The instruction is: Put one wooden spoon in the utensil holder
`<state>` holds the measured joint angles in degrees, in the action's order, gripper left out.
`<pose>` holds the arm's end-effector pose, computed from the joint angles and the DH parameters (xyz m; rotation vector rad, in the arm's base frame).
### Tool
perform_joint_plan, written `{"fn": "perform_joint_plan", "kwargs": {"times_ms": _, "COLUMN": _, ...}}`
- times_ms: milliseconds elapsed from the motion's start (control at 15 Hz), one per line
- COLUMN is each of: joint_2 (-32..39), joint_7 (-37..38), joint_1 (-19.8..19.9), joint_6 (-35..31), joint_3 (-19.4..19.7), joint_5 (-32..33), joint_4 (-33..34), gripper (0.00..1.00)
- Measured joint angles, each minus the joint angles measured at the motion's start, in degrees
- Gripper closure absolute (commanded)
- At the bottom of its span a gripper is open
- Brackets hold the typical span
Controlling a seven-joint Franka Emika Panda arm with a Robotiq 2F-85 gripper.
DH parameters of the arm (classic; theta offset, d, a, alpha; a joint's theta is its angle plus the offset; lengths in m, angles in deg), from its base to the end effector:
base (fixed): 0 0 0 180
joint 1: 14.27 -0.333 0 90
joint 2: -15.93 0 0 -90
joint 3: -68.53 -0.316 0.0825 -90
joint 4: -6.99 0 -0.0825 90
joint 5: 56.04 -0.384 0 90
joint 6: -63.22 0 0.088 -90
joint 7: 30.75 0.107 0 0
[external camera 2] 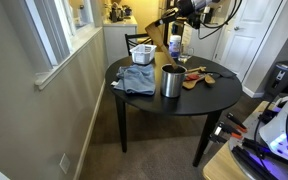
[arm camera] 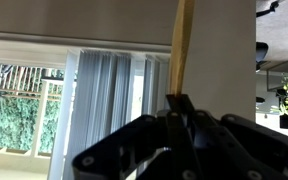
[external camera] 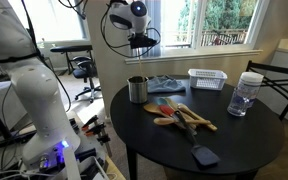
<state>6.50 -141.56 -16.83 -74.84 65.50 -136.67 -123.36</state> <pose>0.5166 0.0573 0.4596 -2.0802 -1.1843 -1.2910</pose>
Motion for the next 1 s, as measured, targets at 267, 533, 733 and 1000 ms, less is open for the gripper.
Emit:
{"fn": "perform_joint_plan", "kwargs": {"times_ms": 267, "joint_2": 0.0, "joint_7": 0.0, "joint_1": 0.0, "joint_6": -2.4, "joint_3": -0.3, "joint_5": 0.1, "joint_4": -1.9, "gripper": 0.96}}
{"fn": "perform_joint_plan", "kwargs": {"times_ms": 533, "joint_2": 0.0, "joint_7": 0.0, "joint_1": 0.0, "joint_6": -4.7, "joint_3": -0.6, "joint_5": 2.5, "joint_4": -4.5, "gripper": 0.96}}
{"fn": "perform_joint_plan", "kwargs": {"times_ms": 733, "joint_2": -0.1, "joint_7": 0.0, "joint_1": 0.1, "joint_6": -6.1, "joint_3": -0.5, "joint_5": 3.7, "joint_4": -6.3, "gripper": 0.96}}
{"fn": "perform_joint_plan", "kwargs": {"times_ms": 1000, "joint_2": -0.2, "joint_7": 0.0, "joint_1": 0.1, "joint_6": -6.9, "joint_3": -0.2, "joint_5": 5.0, "joint_4": -7.5, "gripper": 0.96}}
